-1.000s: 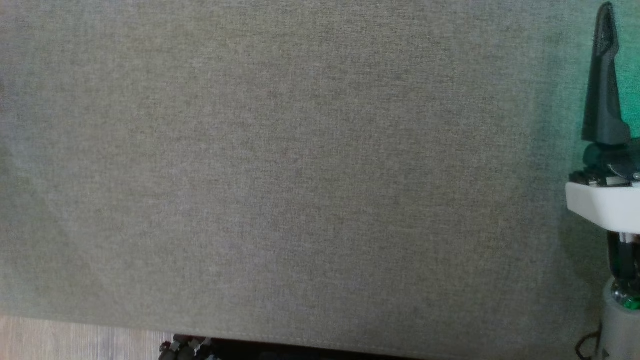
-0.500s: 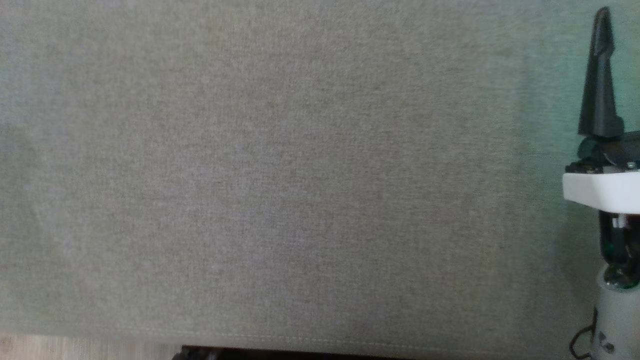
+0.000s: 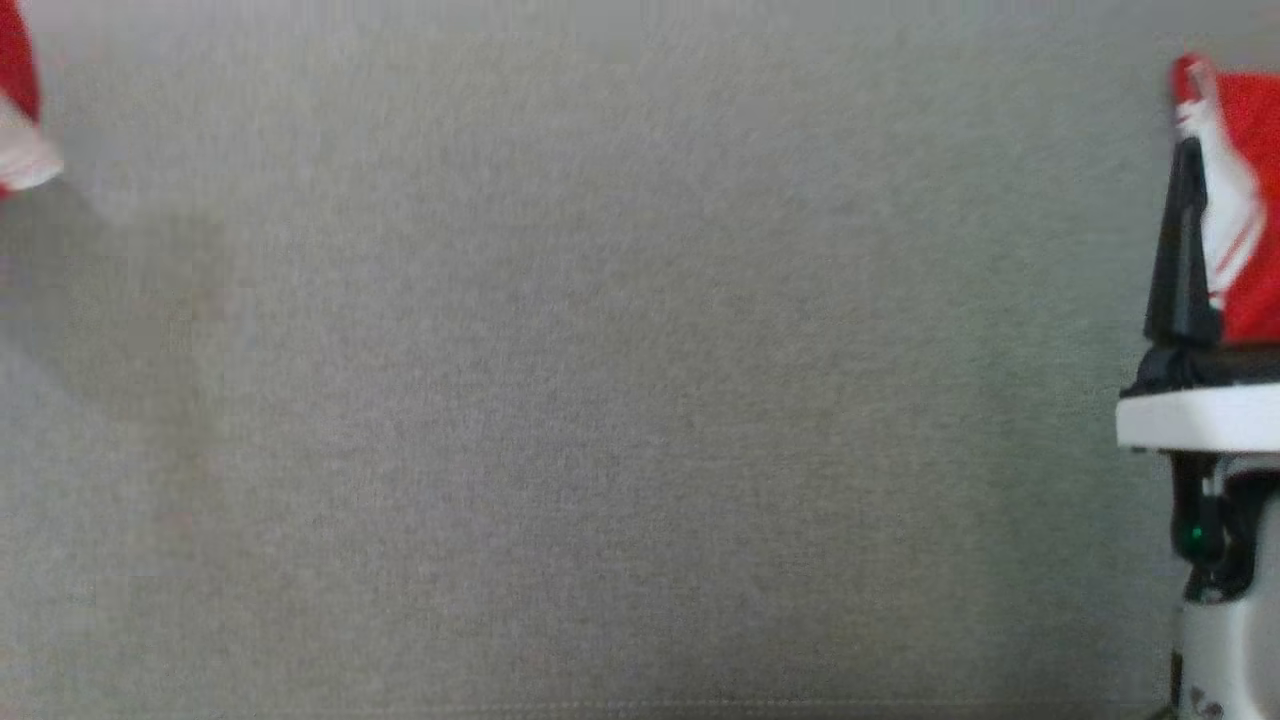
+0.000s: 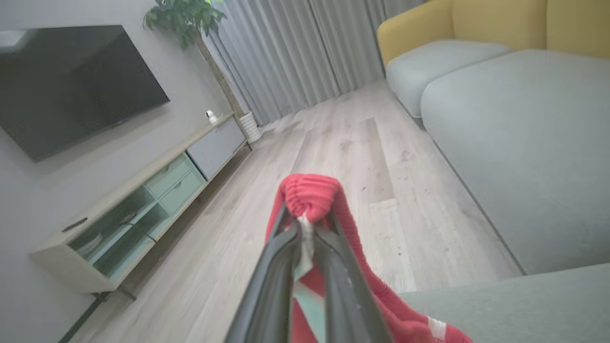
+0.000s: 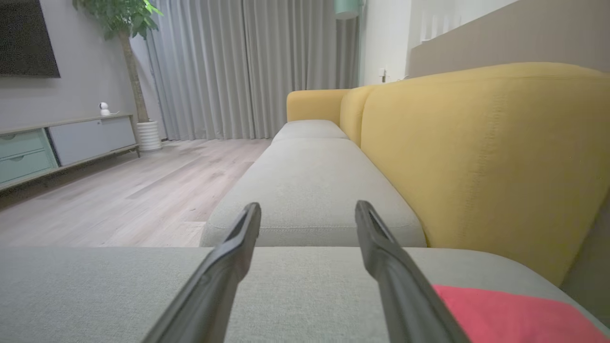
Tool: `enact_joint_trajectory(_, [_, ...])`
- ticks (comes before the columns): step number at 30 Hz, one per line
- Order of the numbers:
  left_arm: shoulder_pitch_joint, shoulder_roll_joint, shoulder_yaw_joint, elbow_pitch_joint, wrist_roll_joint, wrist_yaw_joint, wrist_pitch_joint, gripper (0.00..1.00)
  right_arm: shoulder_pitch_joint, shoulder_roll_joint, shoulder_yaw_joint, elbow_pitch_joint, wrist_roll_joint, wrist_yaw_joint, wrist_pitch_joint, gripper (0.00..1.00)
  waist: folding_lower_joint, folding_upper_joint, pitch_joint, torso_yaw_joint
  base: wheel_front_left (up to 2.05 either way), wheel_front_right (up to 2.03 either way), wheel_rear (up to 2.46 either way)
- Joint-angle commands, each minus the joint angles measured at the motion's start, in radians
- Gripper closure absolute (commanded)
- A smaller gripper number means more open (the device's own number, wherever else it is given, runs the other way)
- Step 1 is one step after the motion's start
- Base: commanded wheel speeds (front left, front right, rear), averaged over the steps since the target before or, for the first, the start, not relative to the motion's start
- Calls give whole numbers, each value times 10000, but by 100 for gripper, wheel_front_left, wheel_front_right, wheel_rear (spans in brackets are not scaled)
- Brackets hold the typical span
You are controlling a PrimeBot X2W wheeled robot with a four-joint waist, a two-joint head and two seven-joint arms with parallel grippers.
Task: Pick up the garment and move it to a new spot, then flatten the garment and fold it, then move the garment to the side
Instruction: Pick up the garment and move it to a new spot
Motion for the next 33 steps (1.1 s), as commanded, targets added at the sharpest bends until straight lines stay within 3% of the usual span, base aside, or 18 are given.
enact_joint_trajectory(1, [-273, 398, 53, -589, -60, -26, 180, 100, 96, -28, 140, -169, 98, 35, -145, 0, 3, -1, -1128, -457, 0, 0, 0])
enact_joint_trajectory(10, [1974, -694, -1036, -4302, -993, -41, 1018, 100, 1181, -28, 139, 441, 523, 35, -460, 0, 3, -1, -2204, -1070, 0, 0, 0])
enact_joint_trajectory(14, [2886, -1180, -1378, -5741, -1195, 217, 1099, 100, 1411, -28, 222, 471, 633, 35, -496, 0, 3, -1, -2158, -1292, 0, 0, 0])
enact_joint_trajectory(18, [4053, -2371, -2087, -6760, -1178, 740, 779, 100, 1569, -28, 259, 604, 833, 35, -596, 0, 3, -1, -1916, -1475, 0, 0, 0])
enact_joint_trajectory(22, [4975, -3910, -2683, -6248, -1259, 1072, -37, 100, 1325, -28, 491, 717, 1042, 35, -767, 0, 3, -1, -1418, -1858, 0, 0, 0])
enact_joint_trajectory(26, [5487, -5221, -3340, -5040, -1206, 948, -751, 100, 997, -28, 725, 942, 1066, 35, -922, 0, 3, -1, -956, -2325, 0, 0, 0])
enact_joint_trajectory(32, [5624, -6365, -3935, -3052, -1059, 620, -1634, 100, 788, -28, 992, 1351, 1164, 35, -1155, 0, 3, -1, -612, -2787, 0, 0, 0])
enact_joint_trajectory(33, [5608, -6467, -4023, -2811, -1033, 570, -1756, 86, 790, -28, 1014, 1426, 1165, 35, -1184, 0, 3, -1, -598, -2801, 0, 0, 0])
